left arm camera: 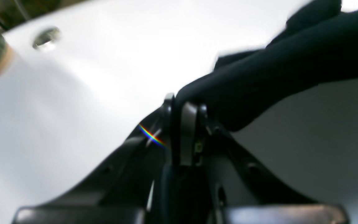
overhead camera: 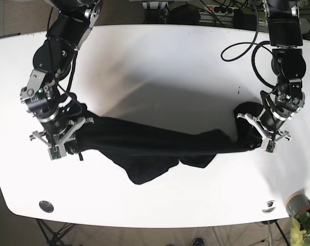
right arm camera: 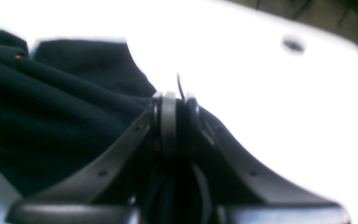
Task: Fold the T-shirt properly
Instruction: 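Lay the shirt across the table with both grippers pulling apart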
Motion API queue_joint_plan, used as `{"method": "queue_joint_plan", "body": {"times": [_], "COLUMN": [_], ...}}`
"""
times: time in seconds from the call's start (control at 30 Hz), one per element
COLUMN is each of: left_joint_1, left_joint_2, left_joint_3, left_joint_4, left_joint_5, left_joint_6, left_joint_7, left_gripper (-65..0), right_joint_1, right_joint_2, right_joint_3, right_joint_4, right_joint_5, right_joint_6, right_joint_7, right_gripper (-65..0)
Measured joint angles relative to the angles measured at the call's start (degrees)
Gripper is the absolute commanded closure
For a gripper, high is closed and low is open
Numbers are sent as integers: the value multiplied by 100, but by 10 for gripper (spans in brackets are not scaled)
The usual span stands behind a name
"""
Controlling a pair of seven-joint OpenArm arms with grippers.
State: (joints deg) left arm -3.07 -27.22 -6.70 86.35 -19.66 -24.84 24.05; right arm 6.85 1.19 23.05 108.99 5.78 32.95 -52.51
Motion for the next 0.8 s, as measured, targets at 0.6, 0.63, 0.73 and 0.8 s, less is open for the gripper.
{"method": "queue_joint_plan", "body": {"times": [0.6, 0.63, 0.73, 0.8], "left_joint_1": [2074, 2157, 2299, 2304], "left_joint_2": [-542, -581, -599, -579], "left_joint_3": [-380, -400, -450, -444], "left_joint_4": [669, 678, 699, 686], "left_joint_5": [33, 74, 391, 584], "left_joint_6": [-66, -85, -118, -120], "left_joint_7": [-63, -118, -131, -92], "left_gripper": [0, 0, 0, 0], "right_joint_1": [-1945, -2009, -2177, -2223], "right_joint_2": [-103, -98, -94, -122], "right_joint_3": [348, 350, 350, 348], "right_joint_4": [192, 192, 188, 188], "right_joint_5": [881, 890, 894, 892], "right_joint_6": [22, 22, 35, 31], "right_joint_7": [-4, 0, -28, -20], "right_gripper": [-25, -25, -25, -25]}}
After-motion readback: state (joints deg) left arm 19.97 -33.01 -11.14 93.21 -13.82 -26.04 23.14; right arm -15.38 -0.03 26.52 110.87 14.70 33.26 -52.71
